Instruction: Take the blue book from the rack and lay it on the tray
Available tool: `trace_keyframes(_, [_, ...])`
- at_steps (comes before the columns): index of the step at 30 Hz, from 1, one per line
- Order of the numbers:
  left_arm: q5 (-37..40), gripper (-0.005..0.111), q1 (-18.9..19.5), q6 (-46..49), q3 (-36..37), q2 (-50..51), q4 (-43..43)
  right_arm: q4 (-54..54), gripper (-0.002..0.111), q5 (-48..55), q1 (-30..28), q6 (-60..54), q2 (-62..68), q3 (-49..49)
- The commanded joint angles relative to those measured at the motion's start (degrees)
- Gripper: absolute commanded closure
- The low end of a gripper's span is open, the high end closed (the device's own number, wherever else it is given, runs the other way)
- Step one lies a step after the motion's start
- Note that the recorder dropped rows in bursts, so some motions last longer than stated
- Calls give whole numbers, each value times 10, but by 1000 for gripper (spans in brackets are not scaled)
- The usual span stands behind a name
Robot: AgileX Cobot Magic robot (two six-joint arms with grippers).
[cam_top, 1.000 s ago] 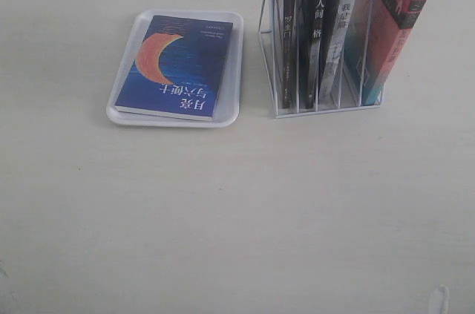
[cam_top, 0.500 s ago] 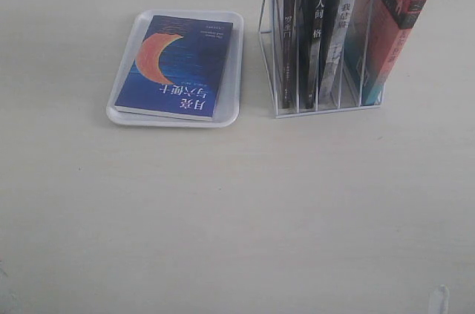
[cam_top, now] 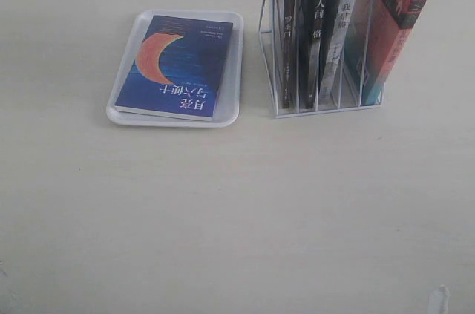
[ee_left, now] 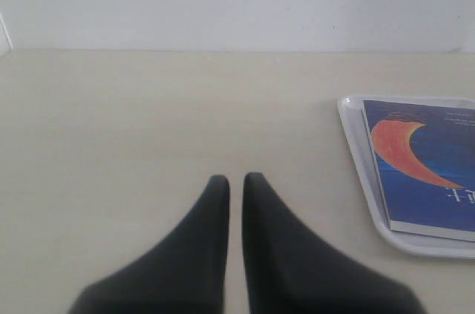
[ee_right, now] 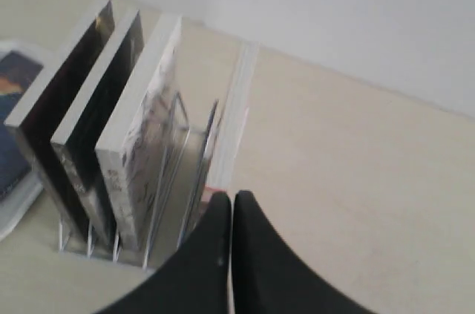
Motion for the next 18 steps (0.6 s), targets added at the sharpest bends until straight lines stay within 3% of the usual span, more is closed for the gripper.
trace_keyframes(1, [-3,101,-5,1,2,-1,1,-1,108,-11,-52,-4,-110,1])
trace_keyframes(9, [-3,101,-5,1,2,-1,1,-31,108,-22,-127,1,-243,75])
trace_keyframes(18, [-3,101,-5,1,2,-1,1,-28,108,-323,-138,61,-380,353])
